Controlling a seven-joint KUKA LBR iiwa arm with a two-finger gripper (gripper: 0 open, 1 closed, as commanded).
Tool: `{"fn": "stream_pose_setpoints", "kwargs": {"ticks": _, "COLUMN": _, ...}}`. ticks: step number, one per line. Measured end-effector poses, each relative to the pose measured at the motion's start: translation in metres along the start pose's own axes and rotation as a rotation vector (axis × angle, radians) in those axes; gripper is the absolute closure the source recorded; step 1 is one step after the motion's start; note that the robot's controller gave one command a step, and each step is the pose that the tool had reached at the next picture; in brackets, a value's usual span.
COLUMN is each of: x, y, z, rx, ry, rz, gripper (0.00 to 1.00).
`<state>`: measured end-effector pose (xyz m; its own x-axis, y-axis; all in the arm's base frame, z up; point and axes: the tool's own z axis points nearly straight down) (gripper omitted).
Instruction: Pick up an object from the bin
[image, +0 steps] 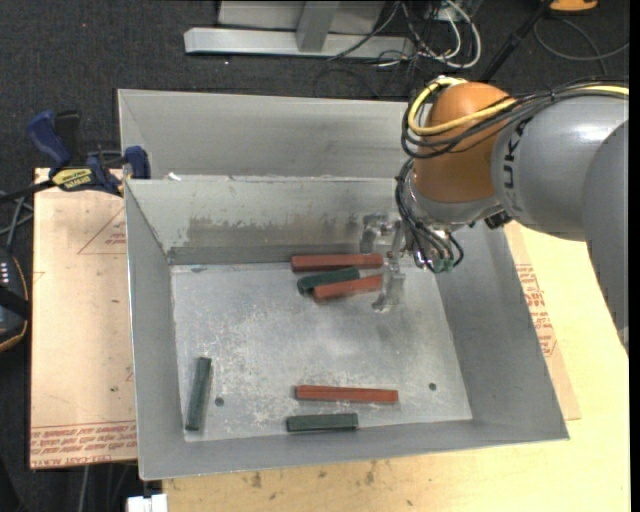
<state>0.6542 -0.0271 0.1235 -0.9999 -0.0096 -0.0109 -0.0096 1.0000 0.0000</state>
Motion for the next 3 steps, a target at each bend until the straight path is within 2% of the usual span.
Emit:
{"fn": "stream_pose_setpoints", "kwargs": {"ticks": 1, "x": 0.015, "y": 0.008, "z": 0.05, "rx": 0.0, "ry": 0.004, "rz": 0.318, "gripper": 1.0}}
{"fn": "stream_pose_setpoints", "kwargs": {"ticks": 2, "x": 0.015, "y": 0.008, "z": 0.05, "rx": 0.001, "ry": 0.004, "rz": 0.317, "gripper": 1.0}}
{"fn": "stream_pose_setpoints", "kwargs": {"ticks": 3, "x": 0.018, "y": 0.003, "z": 0.004, "rx": 0.001, "ry": 0.015, "rz": 0.322, "gripper": 1.0}}
